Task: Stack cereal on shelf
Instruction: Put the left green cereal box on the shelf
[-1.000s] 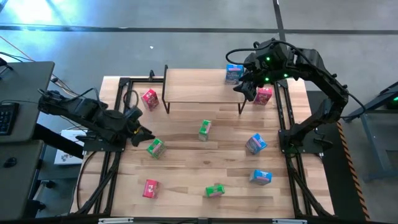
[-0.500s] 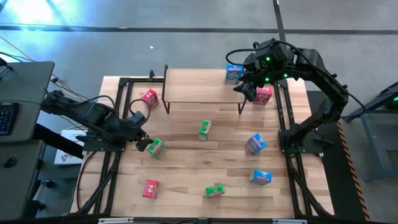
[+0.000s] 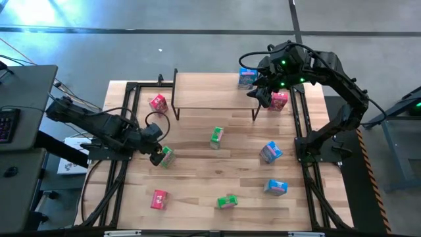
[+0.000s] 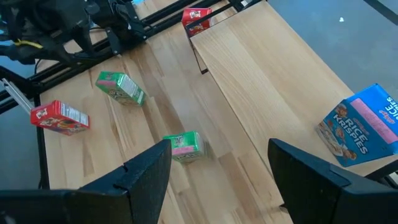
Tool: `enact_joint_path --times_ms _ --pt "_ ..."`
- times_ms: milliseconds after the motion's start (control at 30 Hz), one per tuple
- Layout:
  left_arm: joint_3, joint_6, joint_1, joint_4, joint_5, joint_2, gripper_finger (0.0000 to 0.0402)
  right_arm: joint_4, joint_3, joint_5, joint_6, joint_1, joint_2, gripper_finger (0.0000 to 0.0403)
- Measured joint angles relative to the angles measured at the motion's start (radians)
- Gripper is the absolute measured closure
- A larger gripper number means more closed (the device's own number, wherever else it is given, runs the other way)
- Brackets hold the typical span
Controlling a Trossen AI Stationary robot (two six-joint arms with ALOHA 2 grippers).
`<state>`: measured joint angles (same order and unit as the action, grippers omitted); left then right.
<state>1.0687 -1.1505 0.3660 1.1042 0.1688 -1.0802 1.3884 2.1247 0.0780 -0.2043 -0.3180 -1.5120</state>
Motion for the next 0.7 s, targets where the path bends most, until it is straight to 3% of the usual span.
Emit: enact_joint_path --times_ms 700 --pt "0.000 -0.007 -0.065 0.102 0.006 -0.151 0.0212 0.000 0.000 0.000 0.004 0.000 0.000 0.0143"
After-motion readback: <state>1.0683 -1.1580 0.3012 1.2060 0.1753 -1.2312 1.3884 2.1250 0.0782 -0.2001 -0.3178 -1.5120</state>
